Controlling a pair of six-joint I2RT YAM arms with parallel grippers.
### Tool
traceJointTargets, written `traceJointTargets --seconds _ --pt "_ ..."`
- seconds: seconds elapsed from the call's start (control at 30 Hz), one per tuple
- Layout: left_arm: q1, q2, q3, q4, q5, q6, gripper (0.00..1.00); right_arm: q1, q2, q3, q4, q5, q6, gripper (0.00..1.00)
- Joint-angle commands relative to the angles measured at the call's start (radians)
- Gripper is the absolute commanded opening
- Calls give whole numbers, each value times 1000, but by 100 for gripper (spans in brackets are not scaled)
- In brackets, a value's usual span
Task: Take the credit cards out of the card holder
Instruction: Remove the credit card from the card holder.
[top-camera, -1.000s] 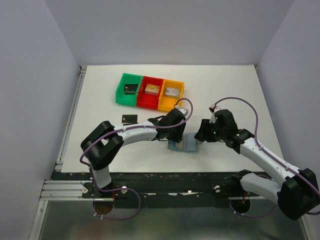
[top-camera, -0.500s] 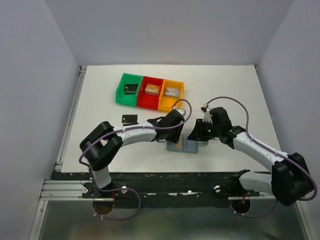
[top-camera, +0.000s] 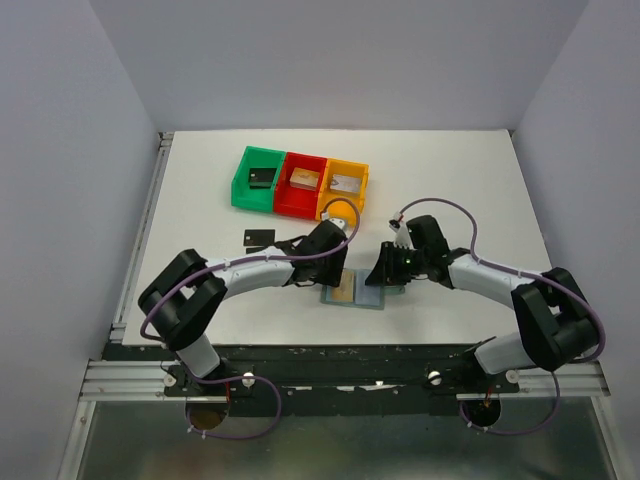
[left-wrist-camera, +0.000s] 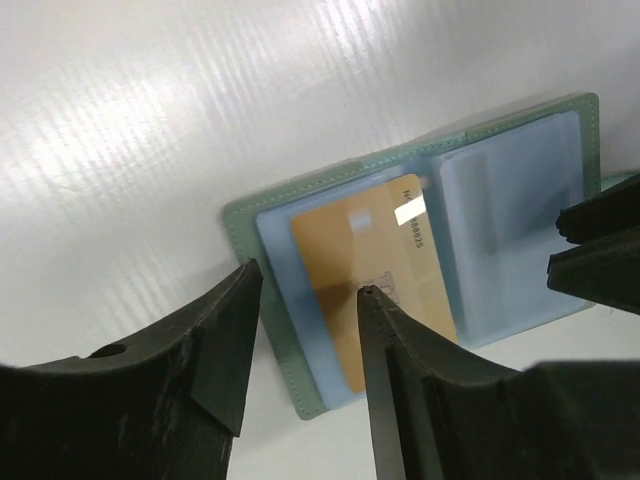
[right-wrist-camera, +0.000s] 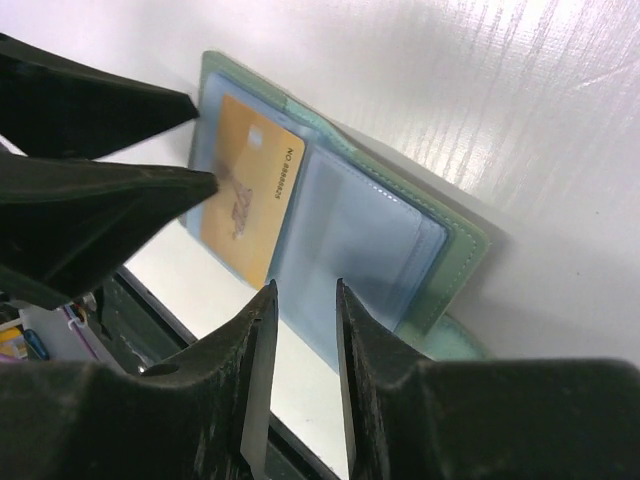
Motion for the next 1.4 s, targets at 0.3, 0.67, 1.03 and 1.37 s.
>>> traceJointTargets --seconds 0.3,0.67,1.03,1.37 --pt "49 -211 -99 123 99 -39 58 -2 -1 30 -5 27 -7 37" --pt "49 -125 -125 173 115 -68 41 75 -50 97 -19 -13 39 42" --pt "49 -103 -182 188 85 -95 34 119 100 122 12 7 82 46" --pt "49 -86 -211 214 84 -111 34 119 166 113 30 14 85 49"
